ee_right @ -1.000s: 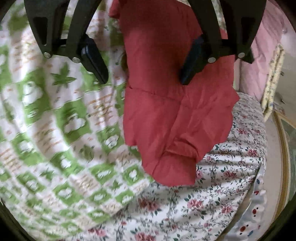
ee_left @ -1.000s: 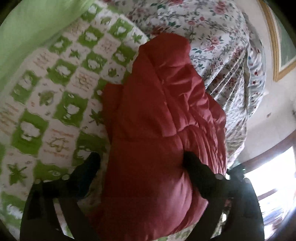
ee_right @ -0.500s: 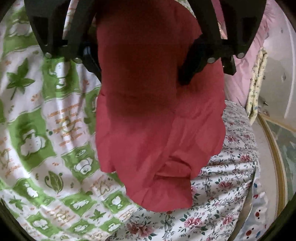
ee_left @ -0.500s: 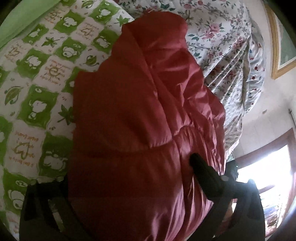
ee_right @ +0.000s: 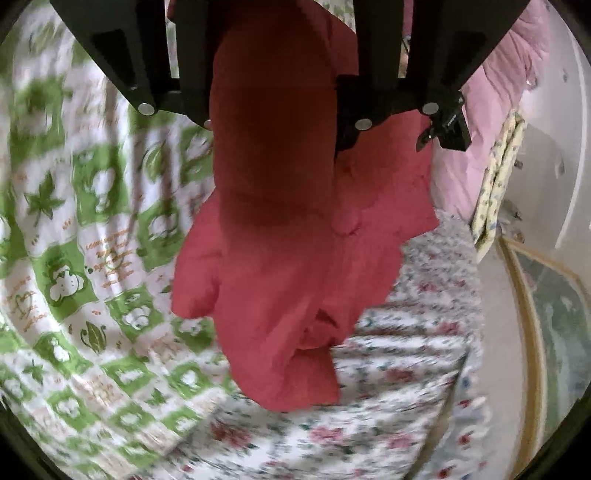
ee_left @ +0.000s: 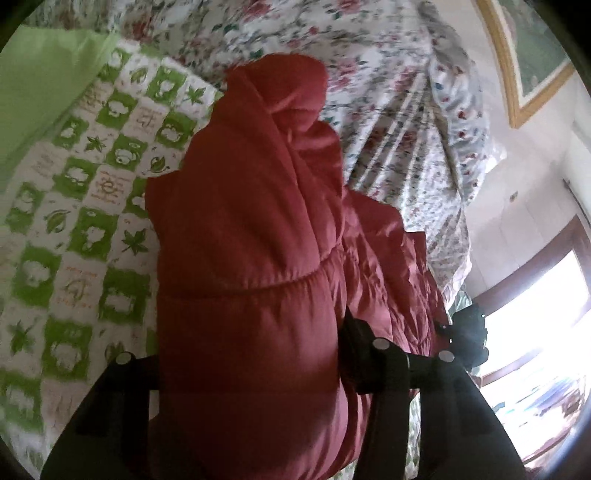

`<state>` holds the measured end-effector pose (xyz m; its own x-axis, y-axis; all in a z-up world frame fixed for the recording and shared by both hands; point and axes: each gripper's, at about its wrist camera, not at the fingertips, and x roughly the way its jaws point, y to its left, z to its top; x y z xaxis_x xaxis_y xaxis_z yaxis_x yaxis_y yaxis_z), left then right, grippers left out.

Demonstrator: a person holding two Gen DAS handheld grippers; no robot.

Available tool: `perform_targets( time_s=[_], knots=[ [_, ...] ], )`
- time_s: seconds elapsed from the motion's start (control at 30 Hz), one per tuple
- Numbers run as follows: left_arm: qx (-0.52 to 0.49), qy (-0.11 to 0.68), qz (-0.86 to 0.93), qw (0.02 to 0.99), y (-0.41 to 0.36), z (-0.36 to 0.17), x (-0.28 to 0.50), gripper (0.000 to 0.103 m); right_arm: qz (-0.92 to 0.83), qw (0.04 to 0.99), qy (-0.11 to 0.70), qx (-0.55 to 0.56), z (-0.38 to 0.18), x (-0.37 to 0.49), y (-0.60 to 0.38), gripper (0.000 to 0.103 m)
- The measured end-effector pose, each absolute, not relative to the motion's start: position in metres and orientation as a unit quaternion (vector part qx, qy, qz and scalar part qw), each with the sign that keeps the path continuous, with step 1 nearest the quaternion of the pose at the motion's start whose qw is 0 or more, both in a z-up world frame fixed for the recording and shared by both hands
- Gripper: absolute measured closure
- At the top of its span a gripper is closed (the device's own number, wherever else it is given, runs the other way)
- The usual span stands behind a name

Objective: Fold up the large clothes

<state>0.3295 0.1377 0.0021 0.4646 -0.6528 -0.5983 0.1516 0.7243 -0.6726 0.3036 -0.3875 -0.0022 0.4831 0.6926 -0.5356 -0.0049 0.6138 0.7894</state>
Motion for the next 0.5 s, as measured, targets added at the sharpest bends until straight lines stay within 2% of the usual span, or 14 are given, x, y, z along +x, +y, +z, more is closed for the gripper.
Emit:
perform_targets(
  time_s=[0.17,0.5],
  knots=[
    [-0.266,0.458,-0.241,0.813,0.14,0.016,0.289,0.055,0.233,0.778,0.46,0.359,0.016,0.259,-0.377,0.071],
    [-0.252,0.457,-0.24,0.818,0.139,0.023,0.211,0.055,0.238,0.771,0.464,0.366,0.001,0.187,-0.38,0.071]
  ],
)
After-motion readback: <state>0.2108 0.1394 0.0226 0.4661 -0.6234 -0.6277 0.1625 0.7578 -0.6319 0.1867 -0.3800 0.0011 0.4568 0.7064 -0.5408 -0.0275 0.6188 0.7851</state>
